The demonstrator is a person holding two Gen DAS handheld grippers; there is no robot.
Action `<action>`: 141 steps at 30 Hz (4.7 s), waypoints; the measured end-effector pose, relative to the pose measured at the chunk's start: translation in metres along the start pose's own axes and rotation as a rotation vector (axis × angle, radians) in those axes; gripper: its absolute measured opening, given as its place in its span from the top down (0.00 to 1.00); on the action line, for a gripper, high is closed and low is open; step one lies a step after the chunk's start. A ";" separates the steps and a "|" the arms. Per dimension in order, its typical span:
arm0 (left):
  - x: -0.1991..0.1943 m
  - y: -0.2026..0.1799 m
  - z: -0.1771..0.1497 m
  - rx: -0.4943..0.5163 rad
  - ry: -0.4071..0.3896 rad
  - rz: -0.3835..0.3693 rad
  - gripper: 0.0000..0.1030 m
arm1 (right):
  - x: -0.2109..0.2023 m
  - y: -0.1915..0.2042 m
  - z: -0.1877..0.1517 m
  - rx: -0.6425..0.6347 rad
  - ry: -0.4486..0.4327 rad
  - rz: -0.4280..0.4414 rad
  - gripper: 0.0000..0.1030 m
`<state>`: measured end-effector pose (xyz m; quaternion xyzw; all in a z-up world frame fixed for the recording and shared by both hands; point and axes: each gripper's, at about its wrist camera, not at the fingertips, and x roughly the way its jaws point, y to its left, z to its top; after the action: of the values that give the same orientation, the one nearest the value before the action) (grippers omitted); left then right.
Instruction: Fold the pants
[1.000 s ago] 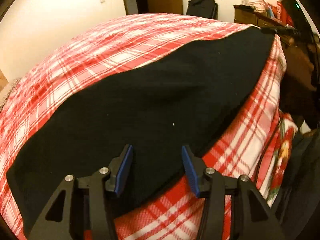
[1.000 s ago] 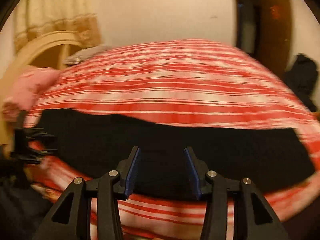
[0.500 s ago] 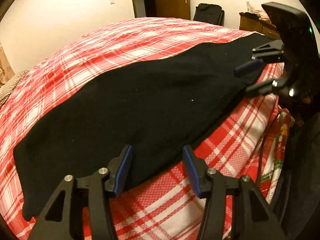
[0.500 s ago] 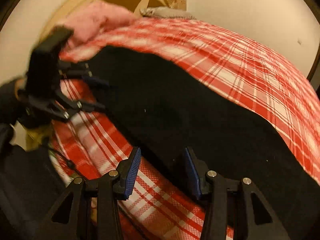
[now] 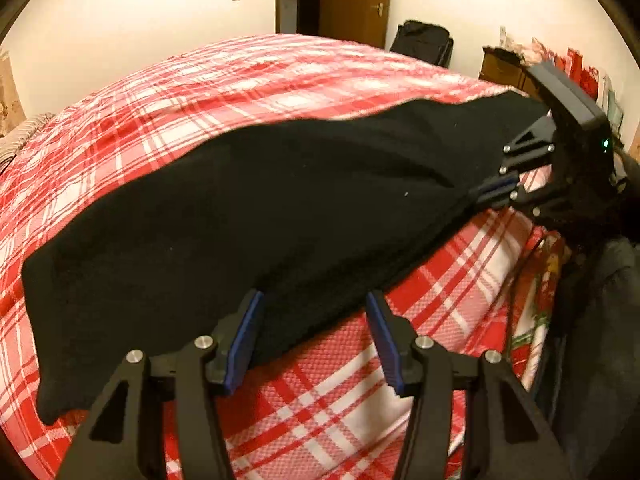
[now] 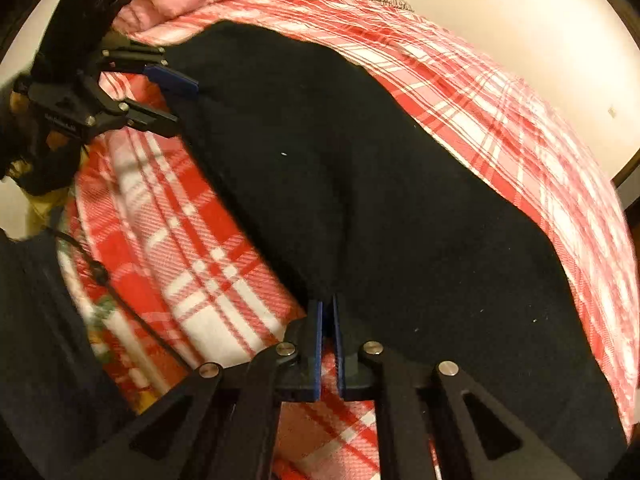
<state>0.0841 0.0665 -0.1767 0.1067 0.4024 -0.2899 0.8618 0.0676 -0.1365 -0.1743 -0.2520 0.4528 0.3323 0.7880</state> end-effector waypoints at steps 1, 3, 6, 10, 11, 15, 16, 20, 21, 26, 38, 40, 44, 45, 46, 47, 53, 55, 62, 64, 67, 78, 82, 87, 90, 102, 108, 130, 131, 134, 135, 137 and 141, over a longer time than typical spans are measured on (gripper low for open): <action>-0.005 -0.001 0.002 -0.005 -0.019 0.004 0.46 | -0.006 -0.003 0.000 0.015 0.005 0.071 0.93; -0.011 -0.002 0.007 -0.017 -0.054 -0.010 0.45 | -0.016 -0.002 0.002 -0.004 -0.037 0.096 0.92; -0.012 -0.003 0.018 -0.039 -0.098 -0.030 0.41 | -0.027 -0.005 0.012 0.047 -0.083 0.151 0.92; 0.004 0.000 0.032 -0.068 -0.122 -0.010 0.35 | -0.020 -0.011 0.031 0.120 -0.137 0.179 0.92; 0.009 0.002 0.034 -0.083 -0.122 -0.010 0.35 | -0.011 -0.013 0.033 0.139 -0.124 0.180 0.92; 0.027 -0.008 0.032 -0.073 -0.069 -0.027 0.35 | 0.023 -0.016 0.022 0.195 -0.023 0.204 0.91; 0.031 -0.012 0.028 -0.055 -0.042 -0.030 0.35 | 0.024 -0.013 0.018 0.193 -0.033 0.212 0.91; 0.029 -0.026 0.012 0.021 -0.018 -0.016 0.28 | 0.021 -0.007 0.013 0.183 -0.008 0.261 0.91; 0.027 -0.027 0.012 0.024 -0.017 -0.012 0.28 | 0.020 -0.006 0.014 0.169 0.003 0.264 0.91; 0.009 -0.021 0.027 -0.016 -0.078 -0.005 0.28 | -0.001 -0.019 0.028 0.155 -0.061 0.230 0.91; 0.049 -0.027 0.033 -0.020 -0.057 -0.010 0.23 | -0.007 -0.091 0.120 0.341 -0.187 0.274 0.49; 0.052 -0.046 0.023 0.073 -0.040 0.040 0.11 | 0.010 -0.095 0.136 0.381 -0.173 0.307 0.49; 0.044 -0.045 0.018 0.055 -0.035 0.002 0.09 | 0.049 -0.100 0.161 0.461 -0.125 0.391 0.52; 0.040 -0.041 0.018 0.029 -0.043 -0.018 0.09 | 0.059 -0.101 0.165 0.485 -0.113 0.404 0.54; 0.035 -0.036 0.018 -0.001 -0.051 -0.032 0.09 | 0.065 -0.102 0.167 0.503 -0.105 0.414 0.56; 0.030 -0.030 0.019 -0.030 -0.061 -0.037 0.09 | 0.073 -0.104 0.170 0.528 -0.093 0.433 0.58; -0.005 0.007 0.018 -0.114 -0.149 0.073 0.08 | 0.112 -0.113 0.177 0.637 -0.007 0.527 0.70; -0.009 0.025 0.016 -0.148 -0.149 0.126 0.08 | 0.118 -0.110 0.176 0.651 0.002 0.587 0.83; -0.007 0.065 -0.001 -0.259 -0.110 0.226 0.08 | 0.084 -0.105 0.179 0.641 -0.135 0.559 0.94; -0.006 0.070 -0.006 -0.281 -0.099 0.247 0.08 | 0.070 -0.104 0.182 0.626 -0.180 0.524 0.94; -0.001 0.077 -0.010 -0.300 -0.086 0.258 0.08 | 0.069 -0.105 0.186 0.620 -0.180 0.439 0.95; 0.004 0.076 -0.004 -0.264 -0.052 0.266 0.03 | 0.100 -0.114 0.172 0.653 -0.108 0.394 0.91; 0.002 0.074 -0.004 -0.267 -0.035 0.271 0.03 | 0.063 -0.101 0.163 0.547 -0.166 0.343 0.50; 0.002 0.074 -0.004 -0.274 -0.019 0.273 0.03 | 0.031 -0.053 0.147 0.368 -0.173 0.335 0.49; 0.002 0.074 -0.003 -0.272 -0.010 0.277 0.03 | 0.034 -0.019 0.135 0.277 -0.133 0.344 0.49; 0.000 0.073 -0.007 -0.269 -0.002 0.280 0.03 | 0.057 0.027 0.097 0.173 -0.016 0.340 0.49; -0.018 0.071 -0.002 -0.324 -0.045 0.275 0.03 | 0.039 0.009 0.092 0.234 -0.081 0.305 0.49; 0.039 -0.031 0.092 -0.101 -0.037 0.128 0.03 | -0.178 -0.228 -0.157 0.940 -0.388 -0.286 0.49; 0.042 -0.034 0.094 -0.093 -0.036 0.134 0.03 | -0.190 -0.239 -0.173 0.982 -0.403 -0.313 0.49; 0.052 -0.041 0.099 -0.063 -0.019 0.154 0.03 | -0.217 -0.266 -0.215 1.075 -0.422 -0.400 0.49; 0.057 -0.043 0.100 -0.057 -0.006 0.166 0.03 | -0.222 -0.275 -0.227 1.102 -0.424 -0.417 0.49; 0.063 -0.045 0.100 -0.055 0.010 0.175 0.03 | -0.229 -0.291 -0.242 1.115 -0.427 -0.409 0.49; 0.075 -0.048 0.101 -0.064 0.045 0.179 0.03 | -0.221 -0.328 -0.251 1.143 -0.386 -0.369 0.51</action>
<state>0.1580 -0.0454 -0.1655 0.1210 0.4196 -0.1962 0.8779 0.0961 -0.5910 -0.0643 0.1996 0.3574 -0.0642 0.9101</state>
